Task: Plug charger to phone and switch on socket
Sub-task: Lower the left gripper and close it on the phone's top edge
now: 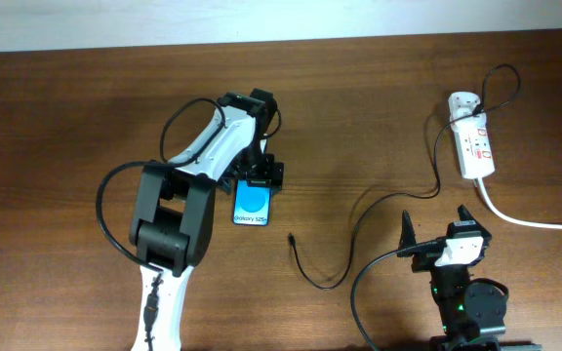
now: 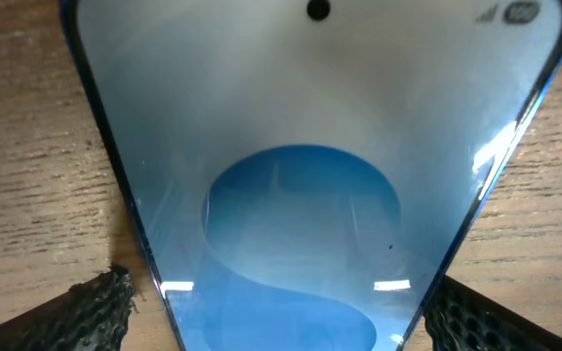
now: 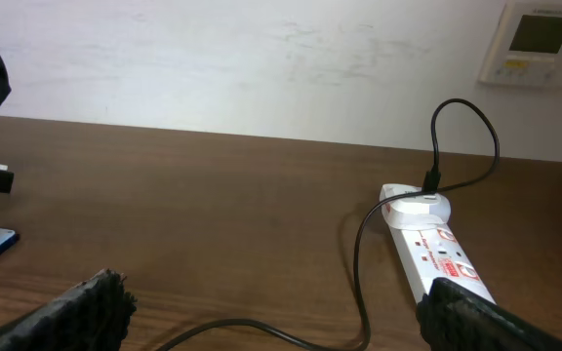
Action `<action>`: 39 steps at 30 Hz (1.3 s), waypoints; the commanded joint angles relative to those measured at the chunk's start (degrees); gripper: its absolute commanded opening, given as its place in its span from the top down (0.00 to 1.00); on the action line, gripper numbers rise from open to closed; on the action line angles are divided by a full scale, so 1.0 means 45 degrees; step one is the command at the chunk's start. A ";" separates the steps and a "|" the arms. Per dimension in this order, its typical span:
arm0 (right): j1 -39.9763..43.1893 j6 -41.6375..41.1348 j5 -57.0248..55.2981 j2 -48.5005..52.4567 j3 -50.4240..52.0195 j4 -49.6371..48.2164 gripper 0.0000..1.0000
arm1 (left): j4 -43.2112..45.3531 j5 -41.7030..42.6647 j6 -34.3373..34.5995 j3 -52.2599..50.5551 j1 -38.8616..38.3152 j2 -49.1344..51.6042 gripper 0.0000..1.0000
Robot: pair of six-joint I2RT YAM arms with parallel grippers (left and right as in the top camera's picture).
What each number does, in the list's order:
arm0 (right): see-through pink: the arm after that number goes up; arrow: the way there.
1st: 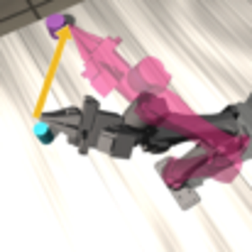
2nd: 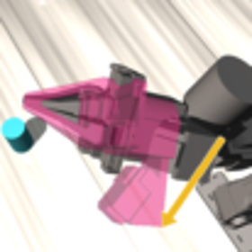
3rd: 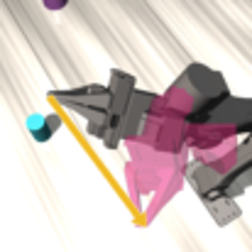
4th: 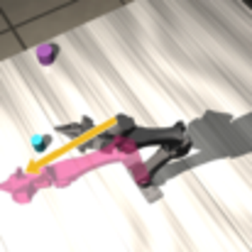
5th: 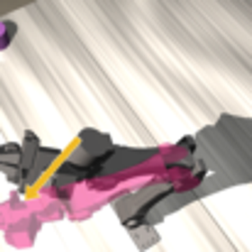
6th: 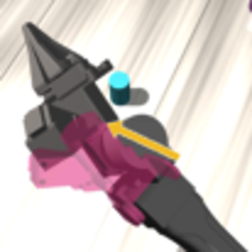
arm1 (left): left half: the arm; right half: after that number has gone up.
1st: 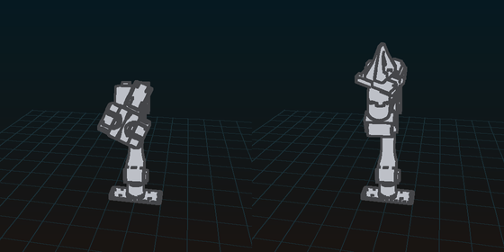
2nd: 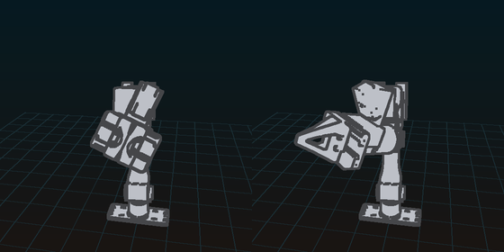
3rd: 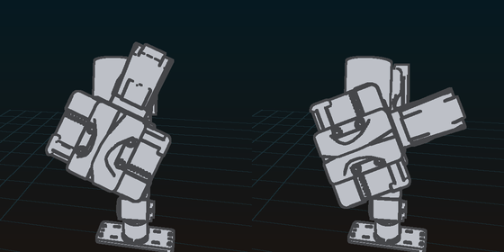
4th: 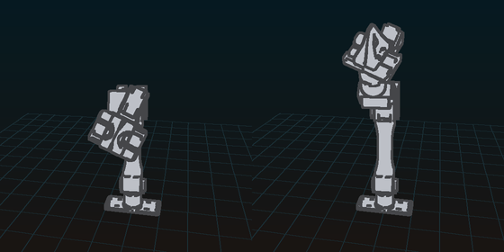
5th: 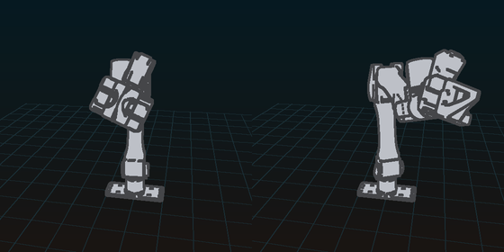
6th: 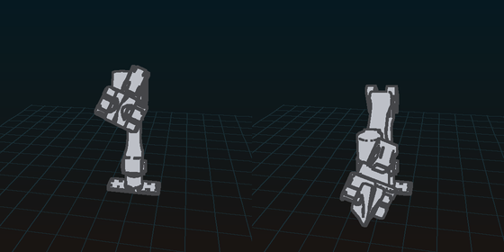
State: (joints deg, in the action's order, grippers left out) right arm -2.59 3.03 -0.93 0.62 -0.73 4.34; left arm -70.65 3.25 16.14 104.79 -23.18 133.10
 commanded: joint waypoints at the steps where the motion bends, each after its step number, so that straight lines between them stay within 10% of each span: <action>1: 0.0092 -0.0010 0.0063 -0.0092 0.0092 0.0078 0.02 | 0.0253 0.0432 0.0253 -0.0801 0.0039 0.0359 0.01; 20: 0.0092 -0.0010 0.0063 -0.0092 0.0092 0.0078 0.02 | 0.1705 0.0709 -0.0228 -0.1734 -0.0102 0.0364 0.01; 39: 0.0092 -0.0010 0.0063 -0.0092 0.0092 0.0078 0.02 | 0.1554 0.0763 -0.0223 -0.1637 -0.0092 0.0359 0.22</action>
State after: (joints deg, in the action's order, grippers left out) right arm -2.59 2.98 -0.95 0.62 -0.73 4.34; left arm -65.43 2.11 16.47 99.48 -23.35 130.17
